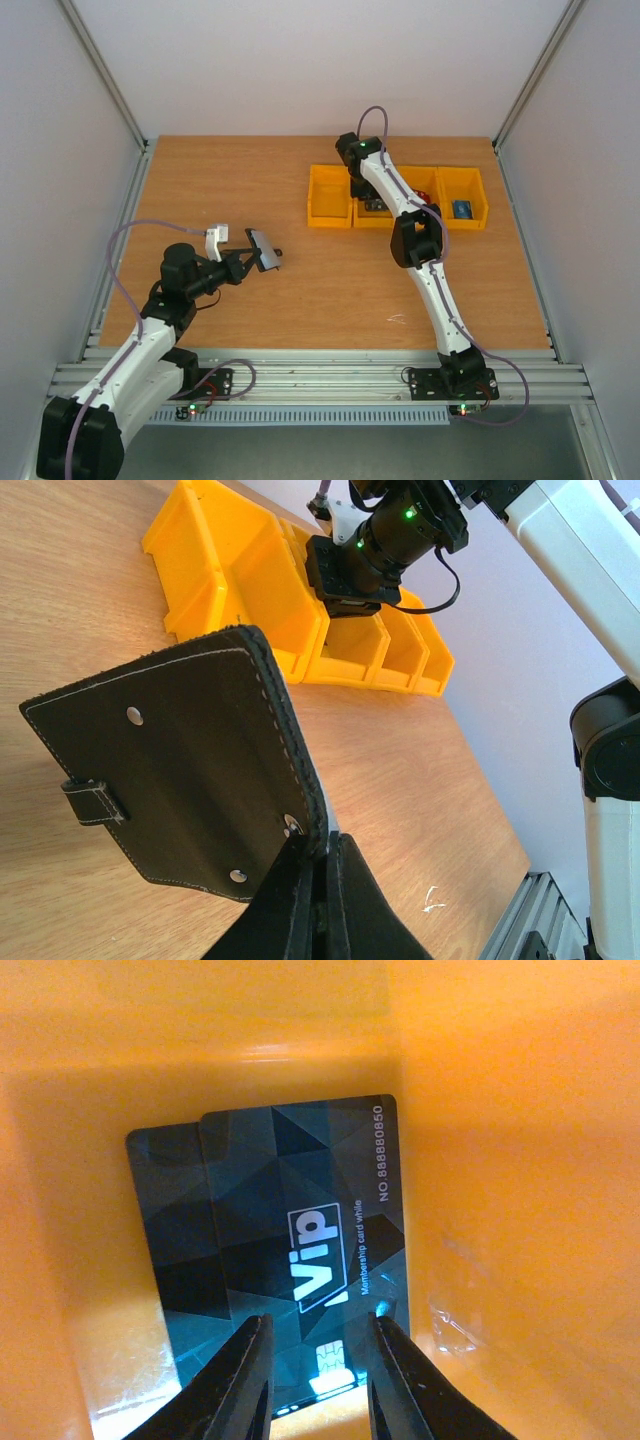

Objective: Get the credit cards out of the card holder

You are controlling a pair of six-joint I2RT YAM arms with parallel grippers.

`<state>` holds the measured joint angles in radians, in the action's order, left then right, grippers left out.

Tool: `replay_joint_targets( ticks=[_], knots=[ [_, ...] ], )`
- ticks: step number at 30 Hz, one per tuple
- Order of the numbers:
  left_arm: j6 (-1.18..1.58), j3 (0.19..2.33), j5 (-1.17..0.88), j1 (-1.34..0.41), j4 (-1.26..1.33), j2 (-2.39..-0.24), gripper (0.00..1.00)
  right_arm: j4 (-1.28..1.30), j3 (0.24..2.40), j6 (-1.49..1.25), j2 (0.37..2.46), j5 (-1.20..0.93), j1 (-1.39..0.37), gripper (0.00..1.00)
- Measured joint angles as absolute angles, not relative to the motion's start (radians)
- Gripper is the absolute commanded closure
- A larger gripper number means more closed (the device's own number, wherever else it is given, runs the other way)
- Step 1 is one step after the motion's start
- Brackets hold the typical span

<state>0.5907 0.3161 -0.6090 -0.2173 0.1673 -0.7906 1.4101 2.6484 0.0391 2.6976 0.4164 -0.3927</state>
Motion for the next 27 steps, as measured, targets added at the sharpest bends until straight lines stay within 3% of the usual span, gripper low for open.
replay_joint_targets(
  ticks=[8,15,21,27],
  knots=[
    [0.582,0.316,-0.638,-0.217,0.171,-0.786,1.0,1.366,2.648,0.059,2.654,0.374,-0.393,0.72],
    [0.473,0.365,-0.78,-0.217,0.175,-0.768,1.0,1.334,2.64,0.16,2.409,0.338,-0.394,0.67],
    [0.466,0.412,-0.896,-0.253,0.271,-0.781,1.0,1.165,2.314,0.307,2.004,0.16,-0.402,0.59],
    [0.513,0.356,-0.905,-0.273,0.327,-0.883,1.0,1.022,1.904,0.353,1.727,-0.077,-0.406,0.59]
  ],
)
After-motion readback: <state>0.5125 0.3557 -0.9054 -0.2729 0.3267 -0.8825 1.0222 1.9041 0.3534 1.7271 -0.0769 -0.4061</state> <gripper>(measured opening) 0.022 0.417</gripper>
